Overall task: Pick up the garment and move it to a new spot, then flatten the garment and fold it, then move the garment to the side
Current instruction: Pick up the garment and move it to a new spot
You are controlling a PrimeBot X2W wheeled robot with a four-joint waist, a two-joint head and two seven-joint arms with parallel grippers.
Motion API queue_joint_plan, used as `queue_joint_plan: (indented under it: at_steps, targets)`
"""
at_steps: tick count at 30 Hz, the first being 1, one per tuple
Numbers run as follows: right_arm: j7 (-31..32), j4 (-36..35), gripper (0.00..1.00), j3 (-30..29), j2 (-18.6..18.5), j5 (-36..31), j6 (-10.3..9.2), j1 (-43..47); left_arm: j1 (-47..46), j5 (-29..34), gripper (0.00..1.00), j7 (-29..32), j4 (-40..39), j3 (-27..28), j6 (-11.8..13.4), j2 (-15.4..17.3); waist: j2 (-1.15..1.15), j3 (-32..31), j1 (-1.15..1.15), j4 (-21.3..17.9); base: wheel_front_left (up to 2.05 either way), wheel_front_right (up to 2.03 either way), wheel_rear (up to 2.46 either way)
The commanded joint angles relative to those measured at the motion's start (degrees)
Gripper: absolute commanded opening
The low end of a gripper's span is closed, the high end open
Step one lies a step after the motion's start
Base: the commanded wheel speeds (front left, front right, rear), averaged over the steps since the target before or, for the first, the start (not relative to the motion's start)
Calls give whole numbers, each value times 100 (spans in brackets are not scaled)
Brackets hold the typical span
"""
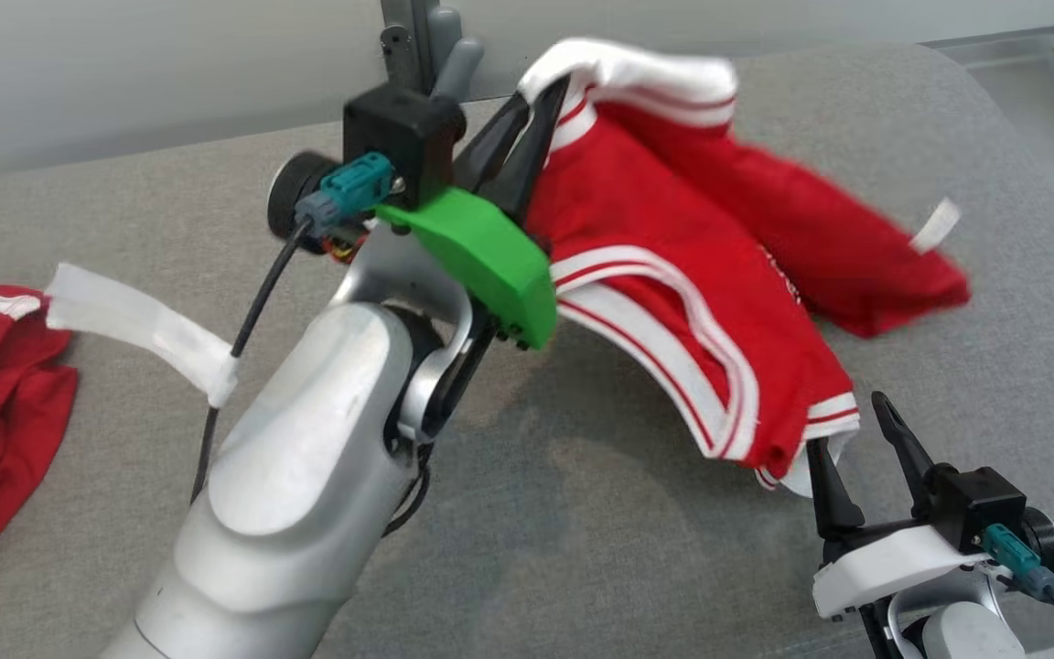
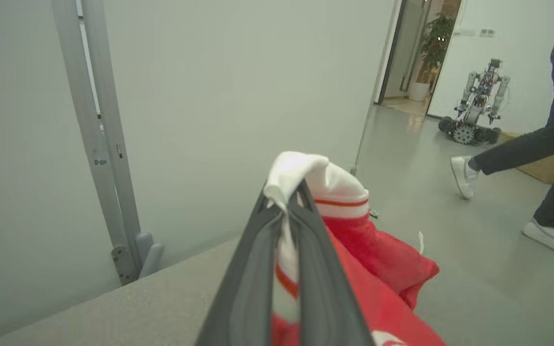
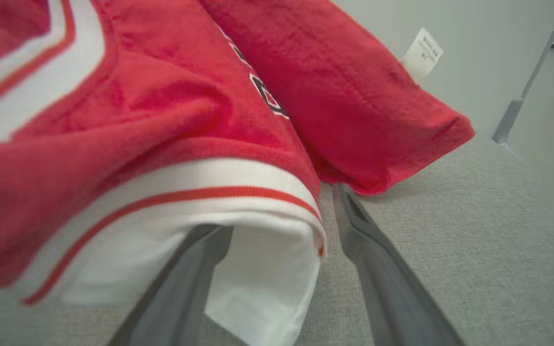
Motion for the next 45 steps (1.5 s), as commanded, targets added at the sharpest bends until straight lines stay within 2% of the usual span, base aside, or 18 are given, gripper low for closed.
queue_joint_plan:
  at_steps: [1, 9, 10, 14, 19, 20, 21, 25, 29, 34, 39, 42, 45]
  targets:
    - [-20, 16, 100, 16, -5, 50, -1, -41, 194, -76, 0, -80, 386, 107, 42, 170, 20, 182, 0, -191, 0, 0, 0]
    - [-20, 109, 100, 42, -5, 105, -1, -125, 368, -133, 0, -536, 2645, 516, 141, 696, 20, 334, 0, -249, 0, 0, 0]
    - [-20, 109, 100, 42, -5, 105, -1, -125, 368, -133, 0, -536, 2645, 516, 141, 696, 20, 334, 0, -249, 0, 0, 0]
    - [-20, 150, 100, 62, -5, 60, -2, -135, 324, -226, 0, -814, 3467, 649, 48, 698, 20, 306, 0, -232, 0, 0, 0]
    - [-20, 169, 100, 76, -5, -5, -2, -93, 290, -361, 0, -1290, 4216, 736, -111, 554, 20, 222, 0, -174, 0, 0, 0]
    - [-20, 172, 100, 84, -4, -29, -2, -76, 276, -395, 7, -1438, 4333, 779, -122, 525, 20, 200, 0, -159, 0, 0, 0]
    - [-20, 187, 100, 87, -4, -51, -2, -30, 302, -443, 100, -1651, 4535, 796, -202, 439, 20, 137, 0, -135, 0, 0, 0]
    - [-20, 192, 100, 96, -6, -109, -2, 52, 519, -513, 100, -1949, 4749, 763, -416, 321, 20, -53, 0, -129, 0, 0, 0]
    - [-20, 21, 100, -105, -10, -253, -2, 220, 1028, -395, 100, -2352, 4146, 1006, -85, 346, 20, -268, 0, -97, 0, 0, 0]
    - [-20, -239, 100, -332, -39, -389, -2, 388, 2287, 355, 100, -2361, 2072, 1396, 254, 433, 20, -379, 0, -3, 0, 0, 0]
    - [-20, -501, 100, -576, -85, -469, -2, 506, 3537, 1083, 100, -2364, 441, 1649, 252, 366, 20, -473, 0, 49, 0, 0, 0]
    - [-20, -626, 100, -739, -88, -507, -2, 616, 4144, 1393, 100, -2365, -124, 1851, 173, 269, 20, -558, 0, 81, 0, 0, 0]
    - [-20, -667, 100, -891, -100, -531, -2, 751, 4631, 1598, 100, -2364, -363, 1984, 83, 158, 20, -674, 0, 125, 0, 0, 0]
